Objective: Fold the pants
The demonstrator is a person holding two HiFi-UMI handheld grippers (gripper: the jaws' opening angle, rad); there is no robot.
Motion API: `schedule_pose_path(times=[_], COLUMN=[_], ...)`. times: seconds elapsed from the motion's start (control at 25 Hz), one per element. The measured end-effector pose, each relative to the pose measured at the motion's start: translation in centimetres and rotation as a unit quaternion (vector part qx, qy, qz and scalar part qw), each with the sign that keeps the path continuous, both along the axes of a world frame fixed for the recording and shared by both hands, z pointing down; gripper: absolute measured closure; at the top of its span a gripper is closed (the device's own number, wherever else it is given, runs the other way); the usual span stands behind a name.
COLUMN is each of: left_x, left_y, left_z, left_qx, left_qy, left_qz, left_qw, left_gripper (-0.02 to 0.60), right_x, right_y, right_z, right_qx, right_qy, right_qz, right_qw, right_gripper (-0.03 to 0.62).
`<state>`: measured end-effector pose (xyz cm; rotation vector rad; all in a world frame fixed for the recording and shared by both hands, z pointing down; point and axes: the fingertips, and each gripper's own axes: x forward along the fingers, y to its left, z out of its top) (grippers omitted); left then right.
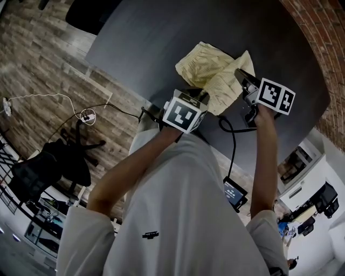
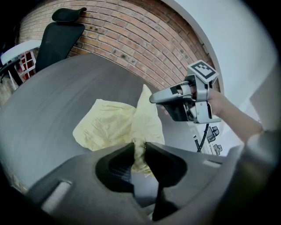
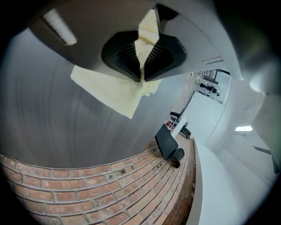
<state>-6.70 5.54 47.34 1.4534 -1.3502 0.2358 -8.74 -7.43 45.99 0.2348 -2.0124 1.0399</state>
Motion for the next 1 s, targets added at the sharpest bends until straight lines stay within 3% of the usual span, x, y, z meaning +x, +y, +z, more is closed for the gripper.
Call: schedule_pose_path(times=[0.28, 0.4, 0.48, 0.56, 0.68, 0.76, 1.0], left_x=[-2.2, -3.7, -4.5, -4.7, -4.3, -3.9, -1.2], left_y=[0.5, 0.5, 0.8, 0.7, 0.1, -0.3, -0.9], left_z=[2.9, 3.7, 3.9, 3.3, 2.0, 1.2, -0.8], left_qx=[-0.03, -0.037, -0.044, -0.042, -0.02, -0.005, 0.018], left_qy=[-0.013, -0.073, -0.114, -0.131, -0.128, -0.124, -0.13], left_qz=[0.009, 0.027, 0.036, 0.037, 0.026, 0.015, 0.017], left_qw=[0.9994, 0.9963, 0.9918, 0.9898, 0.9912, 0.9922, 0.9912], left_gripper=[0.495, 0.461, 0.38, 0.36, 0.366, 0.419, 0.462], right_x=[-1.9, -2.6, -2.9, -2.8, -2.3, -1.5, 1.4], right_y=[0.5, 0.6, 0.6, 0.6, 0.8, 0.7, 0.0], right_z=[2.1, 2.6, 2.5, 1.8, 0.9, 0.6, -0.1], right_qx=[-0.007, -0.012, -0.009, 0.001, 0.007, 0.009, 0.028], right_qy=[0.022, 0.027, 0.027, 0.024, 0.017, 0.015, 0.015], right_qz=[-0.008, 0.002, 0.01, 0.011, 0.008, 0.009, 0.009], right_qw=[1.0, 1.0, 1.0, 1.0, 1.0, 1.0, 0.999], right_gripper=[0.548, 0.531, 0.53, 0.526, 0.516, 0.516, 0.545])
